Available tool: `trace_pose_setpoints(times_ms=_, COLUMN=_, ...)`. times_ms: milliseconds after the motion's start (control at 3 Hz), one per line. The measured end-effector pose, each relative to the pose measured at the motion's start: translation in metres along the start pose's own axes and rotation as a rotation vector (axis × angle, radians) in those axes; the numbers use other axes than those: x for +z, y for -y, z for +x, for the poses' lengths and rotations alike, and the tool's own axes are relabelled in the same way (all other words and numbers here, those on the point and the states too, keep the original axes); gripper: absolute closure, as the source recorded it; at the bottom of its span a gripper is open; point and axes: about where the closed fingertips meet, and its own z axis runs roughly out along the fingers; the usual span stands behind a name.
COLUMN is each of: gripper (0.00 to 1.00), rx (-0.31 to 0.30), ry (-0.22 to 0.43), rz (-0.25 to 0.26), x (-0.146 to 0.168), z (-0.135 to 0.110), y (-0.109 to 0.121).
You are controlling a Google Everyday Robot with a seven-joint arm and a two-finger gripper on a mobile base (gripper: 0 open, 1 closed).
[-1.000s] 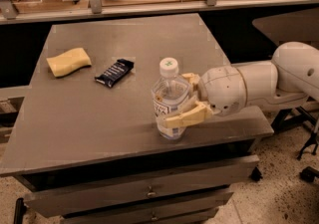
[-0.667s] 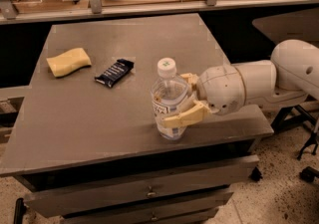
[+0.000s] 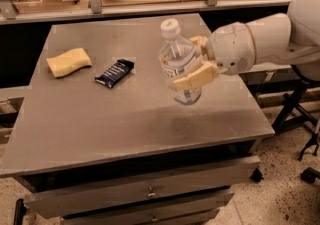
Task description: Knock blue plastic bottle over
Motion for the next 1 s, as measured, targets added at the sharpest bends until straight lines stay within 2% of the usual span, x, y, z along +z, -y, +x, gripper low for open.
trace_pose_setpoints(times_ms=333, gripper=1.0, rx=-0.032, ry=-0.13, rz=0.064, x=-0.019, z=-0.013, y=0.05)
trace_pose_setpoints(times_ms=667, gripper=1.0, rx=-0.053, ry=-0.218, rz=0.099, x=-0.03, z=-0.02, y=0.082)
trace_pose_setpoints(times_ms=1000, gripper=1.0, rx=-0.028, ry=-0.408, rz=0.109, x=-0.025, z=-0.012, y=0.106)
